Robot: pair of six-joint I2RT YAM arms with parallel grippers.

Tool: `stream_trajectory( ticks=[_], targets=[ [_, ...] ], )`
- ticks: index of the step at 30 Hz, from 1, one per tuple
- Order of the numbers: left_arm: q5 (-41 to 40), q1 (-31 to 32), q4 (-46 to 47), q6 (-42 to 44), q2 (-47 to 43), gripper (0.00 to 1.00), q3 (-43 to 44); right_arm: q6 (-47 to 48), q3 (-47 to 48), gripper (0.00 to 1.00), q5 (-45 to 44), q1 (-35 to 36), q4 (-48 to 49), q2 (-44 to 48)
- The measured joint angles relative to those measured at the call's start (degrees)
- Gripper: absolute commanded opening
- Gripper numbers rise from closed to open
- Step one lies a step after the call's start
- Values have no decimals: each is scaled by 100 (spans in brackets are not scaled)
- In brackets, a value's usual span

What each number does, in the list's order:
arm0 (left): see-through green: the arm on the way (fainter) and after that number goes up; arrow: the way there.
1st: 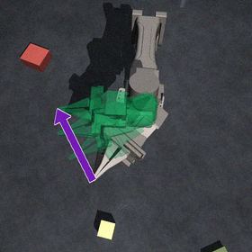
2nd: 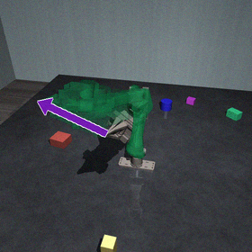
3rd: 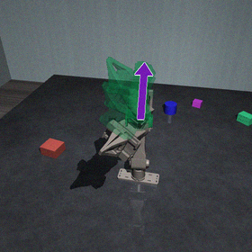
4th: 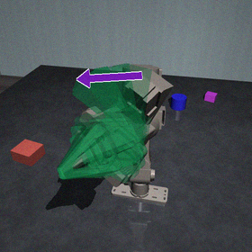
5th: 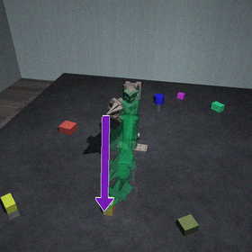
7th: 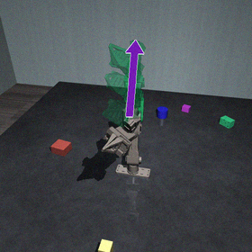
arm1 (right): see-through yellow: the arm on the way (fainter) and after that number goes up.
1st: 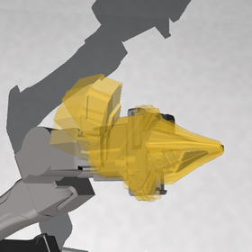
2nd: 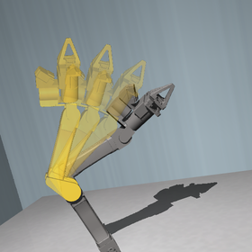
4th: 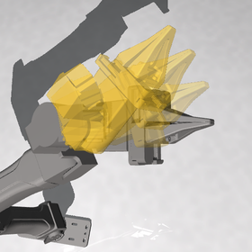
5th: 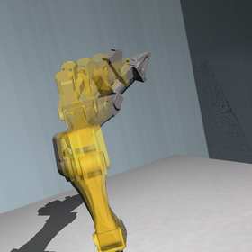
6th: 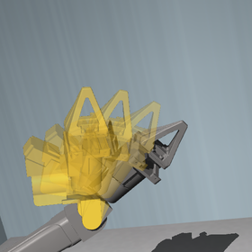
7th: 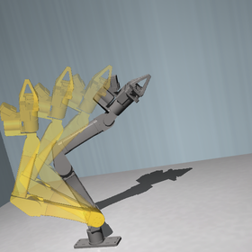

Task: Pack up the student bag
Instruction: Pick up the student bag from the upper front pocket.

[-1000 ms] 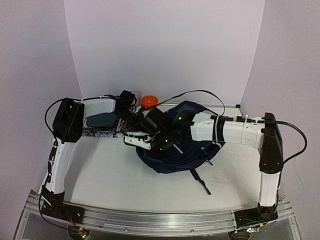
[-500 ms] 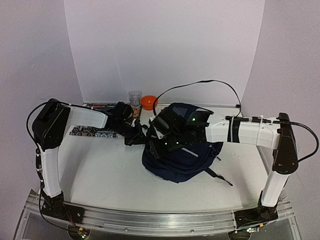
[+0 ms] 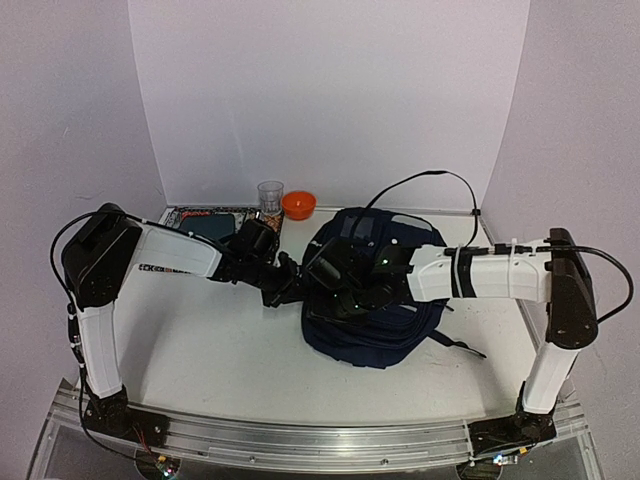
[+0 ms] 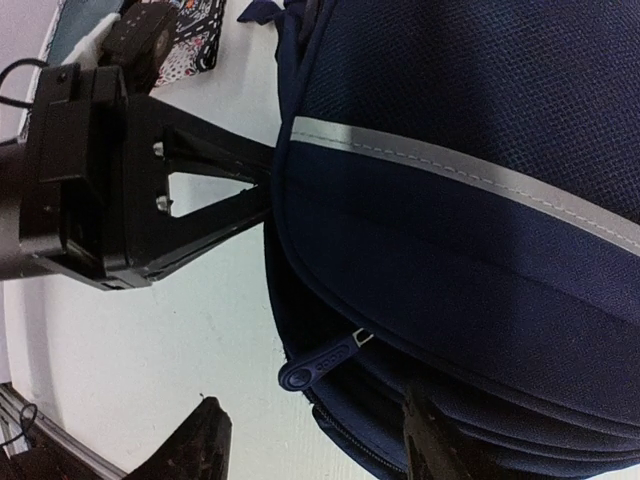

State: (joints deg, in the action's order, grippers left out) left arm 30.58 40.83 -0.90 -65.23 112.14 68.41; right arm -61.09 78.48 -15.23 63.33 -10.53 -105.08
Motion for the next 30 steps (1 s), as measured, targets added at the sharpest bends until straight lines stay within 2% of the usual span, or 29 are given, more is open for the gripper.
stream_trajectory(
  ticks=[8, 19, 21, 28, 30],
  targets=[
    [-97, 77, 206, -138, -11, 0, -110, -809, -199, 49, -88, -105, 97, -2],
    [-226, 208, 303, -239, -29, 0, -145, -1305, -609, 36, 21, -243, 565, -78],
    [-267, 221, 303, -239, -48, 0, -158, -1341, -647, 31, 70, -267, 637, -131],
    [-325, 235, 344, -231, -58, 0, -191, -1288, -830, 3, 170, -293, 932, -180],
    [-352, 243, 380, -218, -65, 0, -230, -1230, -975, 0, 166, -293, 1030, -132]
  ],
)
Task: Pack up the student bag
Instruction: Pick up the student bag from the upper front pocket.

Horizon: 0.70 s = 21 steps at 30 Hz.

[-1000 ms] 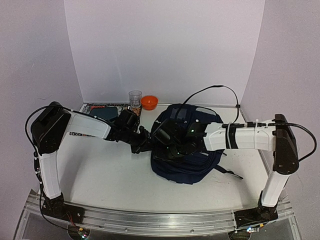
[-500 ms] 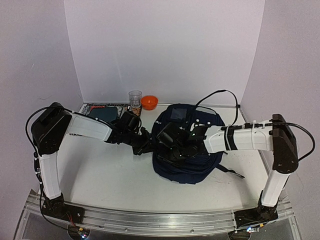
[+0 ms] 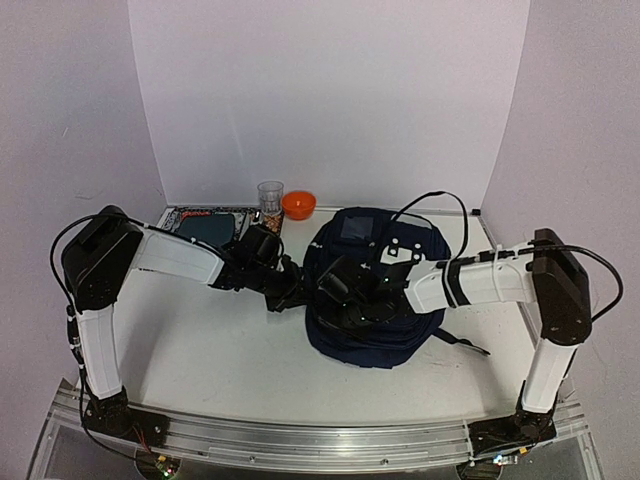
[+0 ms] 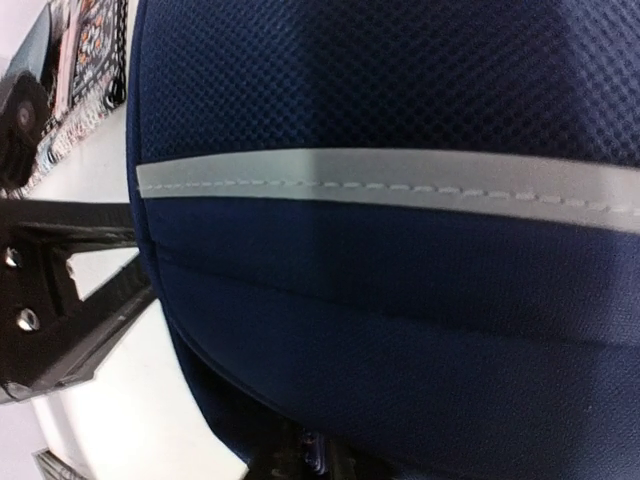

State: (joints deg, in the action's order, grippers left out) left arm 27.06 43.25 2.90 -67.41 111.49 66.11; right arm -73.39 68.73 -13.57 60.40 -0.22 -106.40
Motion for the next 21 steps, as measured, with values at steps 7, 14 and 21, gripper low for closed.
stream_trajectory(
  ticks=[7, 14, 21],
  targets=[
    [-2, 42, 69, 142, -12, 0, -27, 276, -289, 0, 3, 0, -62, 417],
    [275, -110, -14, 571, -12, 0, -5, 776, -442, 0, 43, 0, -336, 783],
    [780, -291, -673, 1231, 102, 0, 498, 1219, -617, 0, 37, -17, -416, 1099]
  ],
)
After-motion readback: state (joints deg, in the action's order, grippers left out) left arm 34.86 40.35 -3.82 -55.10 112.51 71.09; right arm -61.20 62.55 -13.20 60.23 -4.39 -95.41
